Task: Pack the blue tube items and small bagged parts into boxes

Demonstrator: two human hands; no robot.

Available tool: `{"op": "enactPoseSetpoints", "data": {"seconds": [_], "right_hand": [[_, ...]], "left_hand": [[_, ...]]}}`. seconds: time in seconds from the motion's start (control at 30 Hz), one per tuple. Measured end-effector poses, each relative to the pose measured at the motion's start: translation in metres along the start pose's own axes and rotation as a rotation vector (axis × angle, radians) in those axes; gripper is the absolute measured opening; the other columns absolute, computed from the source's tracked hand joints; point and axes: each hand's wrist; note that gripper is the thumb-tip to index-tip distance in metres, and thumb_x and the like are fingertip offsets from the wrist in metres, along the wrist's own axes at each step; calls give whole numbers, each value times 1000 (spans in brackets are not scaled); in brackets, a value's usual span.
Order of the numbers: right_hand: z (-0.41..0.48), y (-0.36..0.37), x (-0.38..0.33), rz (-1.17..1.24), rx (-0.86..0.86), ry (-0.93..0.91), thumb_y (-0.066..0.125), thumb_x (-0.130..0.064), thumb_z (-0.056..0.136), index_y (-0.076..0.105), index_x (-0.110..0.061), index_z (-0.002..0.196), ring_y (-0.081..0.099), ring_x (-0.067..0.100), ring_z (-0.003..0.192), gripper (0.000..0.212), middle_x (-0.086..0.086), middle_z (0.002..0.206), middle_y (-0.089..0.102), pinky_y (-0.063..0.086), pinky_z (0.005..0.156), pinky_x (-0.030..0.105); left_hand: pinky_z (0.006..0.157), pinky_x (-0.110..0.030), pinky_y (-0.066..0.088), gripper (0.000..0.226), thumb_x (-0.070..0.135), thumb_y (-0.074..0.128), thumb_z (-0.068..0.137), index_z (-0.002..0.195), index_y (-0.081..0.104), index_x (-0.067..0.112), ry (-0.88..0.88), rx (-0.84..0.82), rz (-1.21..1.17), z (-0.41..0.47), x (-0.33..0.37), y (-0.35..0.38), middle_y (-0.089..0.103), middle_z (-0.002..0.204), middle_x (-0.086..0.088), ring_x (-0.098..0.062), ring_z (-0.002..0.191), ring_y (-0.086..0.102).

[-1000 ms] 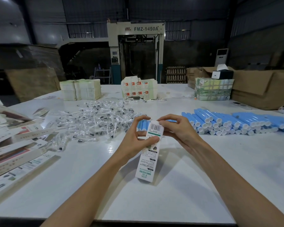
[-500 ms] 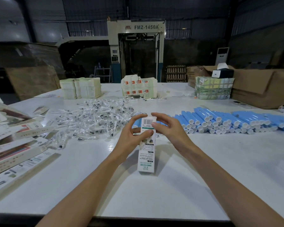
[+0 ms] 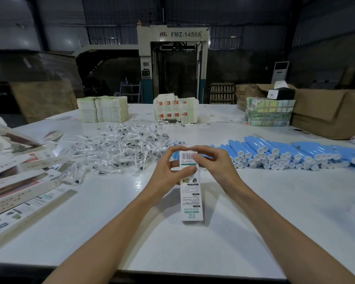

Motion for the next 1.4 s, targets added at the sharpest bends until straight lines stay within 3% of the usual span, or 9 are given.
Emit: {"op": "enactPoseSetpoints", "data": {"seconds": [0.43, 0.6, 0.73, 0.87, 0.97, 1.07, 1.2, 1.3, 1.4], "right_hand": [[3, -2, -2, 47, 17, 18, 76, -7, 93, 83, -11, 105, 79, 26, 92, 14, 6, 100, 81, 63, 80, 34], [3, 0, 1, 45, 25, 22, 76, -9, 93, 85, -18, 99, 79, 26, 90, 14, 5, 98, 81, 64, 80, 36], [0, 3, 8, 95, 13, 20, 71, -13, 99, 78, -16, 117, 76, 23, 105, 20, 3, 112, 79, 60, 89, 35], [-2, 12, 12, 244, -1, 160, 67, -35, 102, 55, -31, 146, 70, 16, 118, 46, -3, 132, 71, 59, 93, 32], [-8, 19, 16, 227, -74, 296, 65, -57, 98, 62, -35, 139, 73, 22, 110, 47, 5, 125, 74, 60, 84, 32], [-15, 23, 17, 241, -183, 366, 55, -66, 99, 69, -31, 134, 74, 34, 103, 51, 15, 117, 75, 61, 87, 44], [-19, 12, 2, 112, -193, 387, 54, -66, 98, 74, -33, 124, 73, 27, 96, 46, 12, 110, 76, 61, 88, 41], [-30, -10, -9, -45, -200, 357, 52, -64, 102, 66, -31, 131, 72, 19, 97, 46, 1, 111, 75, 58, 86, 36], [-46, -45, -24, -346, -116, 320, 49, -71, 99, 59, -47, 132, 69, 1, 98, 42, -13, 115, 72, 52, 85, 24]], "left_hand": [[72, -43, 65, 50, 29, 91, 88, 126, 59, 28, -3, -1, -3, 1, 0, -1, 81, 112, -15, -38, 97, 80], [72, -43, 65, 49, 28, 90, 89, 127, 59, 28, -4, 1, 5, 1, -2, -1, 81, 112, -14, -37, 97, 80], [75, -39, 64, 50, 26, 88, 92, 132, 58, 30, -4, 6, -8, 2, -2, 0, 80, 114, -12, -30, 103, 79], [83, -37, 64, 54, 23, 86, 94, 135, 51, 33, 21, 42, -111, 4, -1, -5, 79, 117, -14, -31, 106, 77], [88, -35, 62, 59, 23, 82, 96, 139, 44, 35, 22, 37, -174, 6, -4, -8, 79, 113, -17, -31, 103, 77], [77, -28, 61, 57, 26, 79, 94, 138, 44, 34, -16, 52, -190, 9, -7, -9, 80, 112, -14, -28, 100, 77], [84, -24, 61, 59, 31, 81, 90, 137, 46, 33, -4, 69, -68, 10, -12, -7, 79, 117, -5, -21, 110, 75], [84, -19, 57, 58, 37, 78, 87, 135, 45, 39, 34, 74, 111, 10, -14, 3, 73, 114, 1, -5, 101, 72], [83, -18, 53, 54, 43, 68, 95, 141, 40, 41, 146, -47, 377, 5, -20, 5, 66, 113, 17, -4, 99, 68]]}}
Point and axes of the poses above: each hand's wrist, its own z-axis towards the middle knuckle, its own y-axis out of the palm, x = y × z
